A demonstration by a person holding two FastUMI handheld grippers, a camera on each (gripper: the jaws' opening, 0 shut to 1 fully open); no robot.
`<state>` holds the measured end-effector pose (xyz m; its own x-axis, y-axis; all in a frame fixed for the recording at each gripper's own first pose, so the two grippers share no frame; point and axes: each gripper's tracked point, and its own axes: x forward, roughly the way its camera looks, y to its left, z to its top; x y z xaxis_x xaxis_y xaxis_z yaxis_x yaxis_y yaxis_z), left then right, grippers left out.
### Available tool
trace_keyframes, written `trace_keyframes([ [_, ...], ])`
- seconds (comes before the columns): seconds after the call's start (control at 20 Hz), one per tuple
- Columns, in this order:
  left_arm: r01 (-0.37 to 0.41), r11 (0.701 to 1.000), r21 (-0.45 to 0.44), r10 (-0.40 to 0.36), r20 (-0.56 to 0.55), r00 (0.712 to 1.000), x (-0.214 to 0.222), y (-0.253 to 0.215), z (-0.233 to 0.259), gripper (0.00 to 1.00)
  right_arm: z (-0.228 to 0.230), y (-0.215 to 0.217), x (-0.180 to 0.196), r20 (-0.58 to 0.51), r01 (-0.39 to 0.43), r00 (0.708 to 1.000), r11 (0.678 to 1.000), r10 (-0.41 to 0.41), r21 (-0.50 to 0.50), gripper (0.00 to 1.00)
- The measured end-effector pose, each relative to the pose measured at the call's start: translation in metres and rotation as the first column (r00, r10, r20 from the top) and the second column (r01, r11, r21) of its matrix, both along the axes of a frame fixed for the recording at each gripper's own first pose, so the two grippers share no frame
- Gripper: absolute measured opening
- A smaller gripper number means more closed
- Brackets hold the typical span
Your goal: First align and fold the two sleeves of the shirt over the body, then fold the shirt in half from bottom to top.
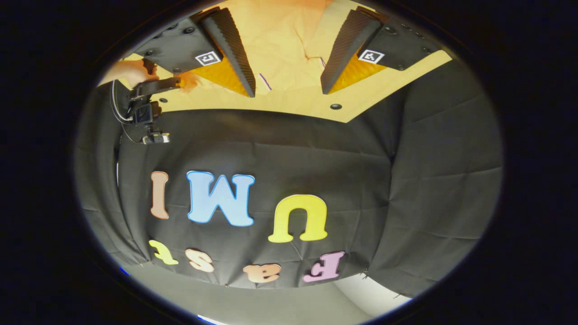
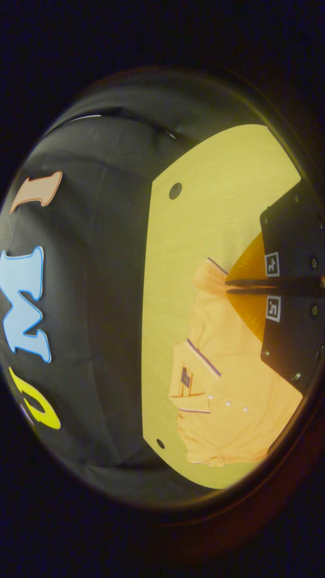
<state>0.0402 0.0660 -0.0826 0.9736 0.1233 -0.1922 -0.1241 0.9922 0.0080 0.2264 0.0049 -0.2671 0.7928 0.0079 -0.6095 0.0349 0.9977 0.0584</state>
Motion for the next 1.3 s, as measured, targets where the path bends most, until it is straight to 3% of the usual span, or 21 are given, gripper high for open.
trace_keyframes([
  [0.35, -0.022, 1.0, 0.003, 0.022, 0.0, 1.0, -0.008, 0.012, -0.001, 0.93, -0.011, 0.046, -0.005, -0.011, -0.16, 0.987, 0.984, 0.159, -0.081, 0.01],
  [0.55, -0.039, 0.999, 0.007, 0.039, -0.003, 0.999, -0.014, 0.021, -0.003, 0.93, -0.027, 0.066, -0.011, -0.057, -0.218, 0.975, 0.973, 0.214, -0.076, 0.02],
  [0.9, -0.047, 0.999, 0.005, 0.047, 0.007, 0.999, -0.016, 0.029, 0.001, 0.94, -0.029, 0.073, -0.015, -0.088, -0.219, 0.973, 0.975, 0.214, -0.043, 0.11],
  [0.95, -0.047, 0.999, 0.004, 0.046, 0.008, 0.999, -0.016, 0.031, 0.0, 0.93, -0.028, 0.076, -0.015, -0.083, -0.222, 0.972, 0.975, 0.219, -0.032, 0.16],
  [1.2, -0.038, 0.999, -0.005, 0.038, 0.006, 0.999, -0.011, 0.031, -0.004, 0.95, -0.016, 0.08, -0.02, -0.061, -0.225, 0.973, 0.974, 0.223, -0.018, 0.57],
  [1.25, -0.035, 0.999, -0.009, 0.035, 0.004, 0.999, -0.008, 0.03, -0.006, 0.94, -0.012, 0.08, -0.021, -0.054, -0.222, 0.974, 0.975, 0.221, -0.014, 0.76],
  [1.3, -0.033, 0.999, -0.013, 0.033, 0.002, 0.999, -0.006, 0.031, -0.008, 0.94, -0.006, 0.08, -0.021, -0.042, -0.216, 0.976, 0.976, 0.215, -0.013, 0.83],
])
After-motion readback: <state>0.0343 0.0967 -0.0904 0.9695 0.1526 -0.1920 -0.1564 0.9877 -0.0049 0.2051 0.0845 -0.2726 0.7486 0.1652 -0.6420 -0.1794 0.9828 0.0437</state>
